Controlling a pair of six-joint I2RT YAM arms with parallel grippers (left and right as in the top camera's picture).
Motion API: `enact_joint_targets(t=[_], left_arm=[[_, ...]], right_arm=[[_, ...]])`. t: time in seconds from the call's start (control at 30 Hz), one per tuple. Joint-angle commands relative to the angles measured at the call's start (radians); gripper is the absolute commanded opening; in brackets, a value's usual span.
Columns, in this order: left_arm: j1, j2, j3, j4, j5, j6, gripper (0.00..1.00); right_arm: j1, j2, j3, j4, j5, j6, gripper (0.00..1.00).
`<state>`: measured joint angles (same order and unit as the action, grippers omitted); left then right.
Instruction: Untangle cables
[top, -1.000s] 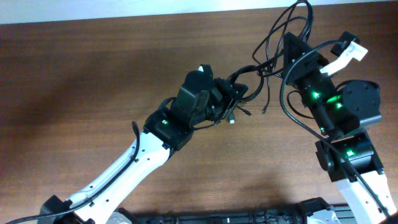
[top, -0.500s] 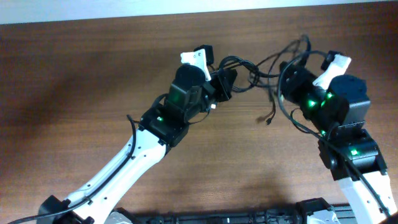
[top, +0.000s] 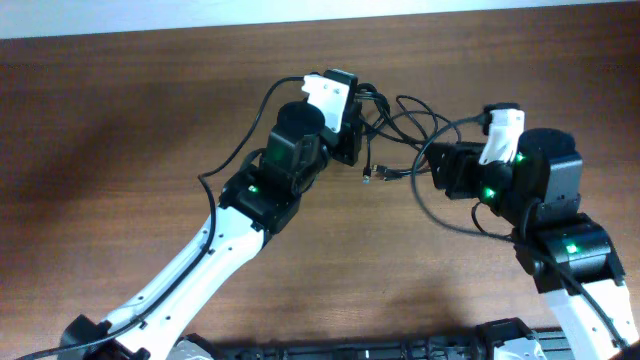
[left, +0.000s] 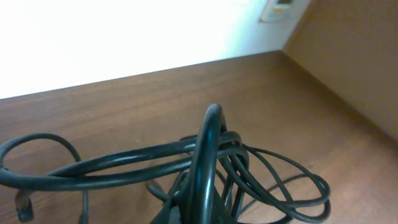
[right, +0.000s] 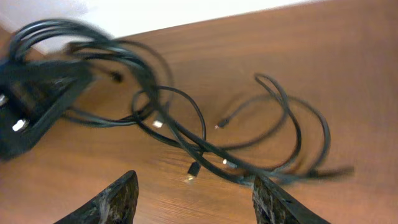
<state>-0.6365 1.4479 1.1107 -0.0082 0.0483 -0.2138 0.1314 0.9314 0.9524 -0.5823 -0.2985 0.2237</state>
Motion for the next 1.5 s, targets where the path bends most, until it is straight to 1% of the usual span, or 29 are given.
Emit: enact_joint_targets(t=[0.0,0.07,0.17,0.27,0.3,0.37,0.4,0.47,0.5,0.57,0.6,0.63,0.87,0.93,1.0,1.13,1.2,1.27,1.33,1.37,1.47], left_arm=[[0.005,-0.072,0.011,-0.009,0.205,0.060,0.00],[0.005,-0.081,0.011,-0.007,0.350,0.086,0.00],[0.005,-0.084,0.011,-0.002,0.508,0.100,0.00],[0.005,-0.084,0.011,-0.004,0.593,0.100,0.00],[0.005,-0.084,0.011,-0.004,0.596,0.100,0.00],[0.005,-0.084,0.011,-0.004,0.596,0.100,0.00],[0.005,-0.084,0.011,-0.003,0.596,0.100,0.00],[0.005,-0.084,0.011,-0.004,0.596,0.099,0.00],[0.005,-0.084,0.011,-0.003,0.596,0.099,0.00],[0.005,-0.084,0.011,-0.003,0.596,0.099,0.00],[0.005,-0.084,0.011,-0.003,0.596,0.099,0.00],[0.005,-0.084,0.011,-0.002,0.596,0.099,0.00],[0.005,-0.084,0.011,0.023,0.591,0.099,0.00],[0.005,-0.084,0.011,0.023,0.541,0.095,0.00],[0.005,-0.084,0.011,0.018,0.425,0.044,0.00],[0.015,-0.084,0.011,-0.045,0.075,-0.186,0.00],[0.031,-0.084,0.011,-0.100,-0.041,-0.270,0.00],[0.052,-0.084,0.011,-0.150,-0.084,-0.335,0.00],[0.073,-0.084,0.011,-0.188,-0.082,-0.382,0.00],[0.084,-0.084,0.011,-0.202,-0.081,-0.404,0.00],[0.103,-0.084,0.011,-0.207,-0.024,-0.407,0.00]], right_arm=[[-0.002,-0.038,0.009,0.025,-0.077,-0.351,0.57],[-0.002,-0.042,0.009,0.030,-0.077,-0.416,0.57],[-0.001,-0.042,0.009,0.035,-0.094,-0.467,0.57],[-0.001,-0.042,0.009,0.058,-0.175,-0.531,0.55],[-0.001,-0.042,0.009,0.067,-0.182,-0.534,0.53],[-0.001,-0.042,0.009,0.079,-0.188,-0.534,0.44],[-0.001,-0.042,0.009,0.082,-0.188,-0.534,0.38],[-0.001,-0.042,0.009,0.081,-0.196,-0.534,0.33],[-0.001,-0.042,0.009,0.082,-0.209,-0.534,0.28],[-0.001,-0.042,0.009,0.082,-0.229,-0.534,0.17],[-0.001,-0.042,0.009,0.081,-0.245,-0.534,0.08],[-0.001,-0.042,0.009,0.081,-0.256,-0.534,0.04],[-0.001,-0.042,0.009,0.071,-0.278,-0.534,0.04],[-0.001,-0.042,0.009,0.070,-0.277,-0.534,0.04],[-0.001,-0.042,0.009,0.070,-0.271,-0.533,0.04],[-0.001,-0.045,0.009,0.070,-0.265,-0.529,0.04],[-0.001,-0.045,0.009,0.070,-0.265,-0.529,0.04],[-0.001,-0.045,0.009,0.070,-0.264,-0.529,0.04],[-0.001,-0.045,0.009,0.071,-0.220,-0.504,0.04],[-0.001,-0.045,0.009,0.070,-0.170,-0.476,0.04],[-0.001,-0.045,0.009,0.069,0.023,-0.345,0.04]])
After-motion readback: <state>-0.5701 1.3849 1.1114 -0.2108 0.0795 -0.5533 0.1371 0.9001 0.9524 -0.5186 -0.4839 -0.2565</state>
